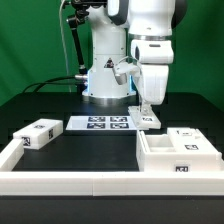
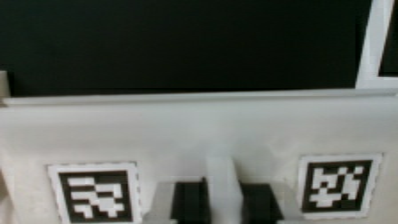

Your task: Assemble cabinet

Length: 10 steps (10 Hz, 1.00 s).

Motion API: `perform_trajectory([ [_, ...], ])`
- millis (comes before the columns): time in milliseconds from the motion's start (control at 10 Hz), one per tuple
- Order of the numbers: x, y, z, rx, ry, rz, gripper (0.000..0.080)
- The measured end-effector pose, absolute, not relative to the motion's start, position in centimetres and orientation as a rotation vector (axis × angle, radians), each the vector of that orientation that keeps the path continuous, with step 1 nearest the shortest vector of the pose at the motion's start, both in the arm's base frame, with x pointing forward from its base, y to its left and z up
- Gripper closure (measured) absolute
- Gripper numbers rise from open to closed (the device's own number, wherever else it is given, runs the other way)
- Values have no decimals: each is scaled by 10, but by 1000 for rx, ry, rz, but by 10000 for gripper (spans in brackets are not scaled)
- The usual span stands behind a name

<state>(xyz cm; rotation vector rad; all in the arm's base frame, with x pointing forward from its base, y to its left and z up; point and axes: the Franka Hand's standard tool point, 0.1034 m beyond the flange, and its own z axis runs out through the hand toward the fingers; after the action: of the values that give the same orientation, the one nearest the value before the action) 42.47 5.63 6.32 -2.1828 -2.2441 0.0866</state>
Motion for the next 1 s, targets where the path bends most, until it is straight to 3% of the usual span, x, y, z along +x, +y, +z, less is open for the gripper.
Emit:
perform_trajectory([
  [1000, 438, 63, 64, -2341, -2118, -16, 732],
])
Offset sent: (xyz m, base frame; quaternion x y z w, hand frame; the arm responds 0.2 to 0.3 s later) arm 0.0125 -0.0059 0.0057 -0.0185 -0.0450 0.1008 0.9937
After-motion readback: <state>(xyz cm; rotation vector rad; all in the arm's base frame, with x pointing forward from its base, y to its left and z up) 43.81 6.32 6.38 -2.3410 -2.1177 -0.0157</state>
